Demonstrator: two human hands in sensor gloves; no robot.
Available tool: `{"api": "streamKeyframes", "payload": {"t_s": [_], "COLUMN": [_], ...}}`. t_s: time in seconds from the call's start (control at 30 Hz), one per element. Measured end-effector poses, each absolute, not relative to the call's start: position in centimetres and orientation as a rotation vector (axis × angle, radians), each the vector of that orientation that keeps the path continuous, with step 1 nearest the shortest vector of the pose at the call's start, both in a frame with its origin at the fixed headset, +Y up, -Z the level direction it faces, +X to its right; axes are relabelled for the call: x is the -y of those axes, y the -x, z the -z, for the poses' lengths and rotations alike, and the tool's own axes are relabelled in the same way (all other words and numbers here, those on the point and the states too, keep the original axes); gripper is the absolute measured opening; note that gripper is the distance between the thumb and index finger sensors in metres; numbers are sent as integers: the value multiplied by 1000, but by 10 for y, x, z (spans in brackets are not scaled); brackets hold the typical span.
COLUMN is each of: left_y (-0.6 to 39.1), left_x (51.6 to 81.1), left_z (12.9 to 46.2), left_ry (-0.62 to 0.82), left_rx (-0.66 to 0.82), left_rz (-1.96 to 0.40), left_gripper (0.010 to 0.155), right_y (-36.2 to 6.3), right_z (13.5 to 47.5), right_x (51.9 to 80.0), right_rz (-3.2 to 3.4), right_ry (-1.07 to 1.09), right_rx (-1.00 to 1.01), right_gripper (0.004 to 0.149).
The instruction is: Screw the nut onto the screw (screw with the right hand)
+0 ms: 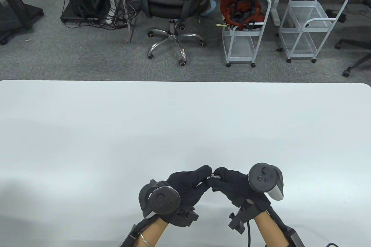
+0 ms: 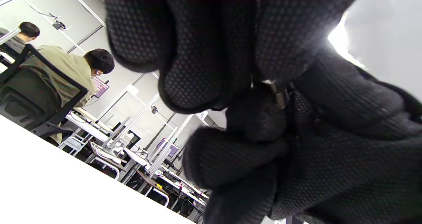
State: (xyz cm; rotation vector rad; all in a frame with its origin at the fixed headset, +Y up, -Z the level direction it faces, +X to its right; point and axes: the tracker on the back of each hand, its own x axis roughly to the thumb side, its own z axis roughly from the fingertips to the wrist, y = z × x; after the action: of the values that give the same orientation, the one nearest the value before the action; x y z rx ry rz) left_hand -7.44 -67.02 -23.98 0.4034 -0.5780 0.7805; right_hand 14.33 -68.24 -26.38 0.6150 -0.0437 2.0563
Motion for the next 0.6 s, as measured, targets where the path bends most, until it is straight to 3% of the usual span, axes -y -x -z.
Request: {"api": "streamKeyframes", "payload": {"t_s": [0.1, 0.3, 0.47, 0.6], "left_y": [72, 74, 72, 74], "left_x": [672, 671, 672, 672], "left_z": [241, 240, 240, 240], "left_ry": [-371, -381, -367, -379], "left_rx": [601, 575, 602, 565], "left_rz": [-823, -795, -823, -812], "left_gripper": [42, 42, 42, 42], "right_y": [-144, -144, -145, -146], "right_z": [263, 265, 263, 264], "right_x": [686, 683, 684, 683], "right_rz": [-2024, -2047, -2025, -2013], "right_ry": [-527, -661, -539, -617], "right_rx": [97, -162, 81, -46], "right_gripper": [50, 51, 49, 51]}}
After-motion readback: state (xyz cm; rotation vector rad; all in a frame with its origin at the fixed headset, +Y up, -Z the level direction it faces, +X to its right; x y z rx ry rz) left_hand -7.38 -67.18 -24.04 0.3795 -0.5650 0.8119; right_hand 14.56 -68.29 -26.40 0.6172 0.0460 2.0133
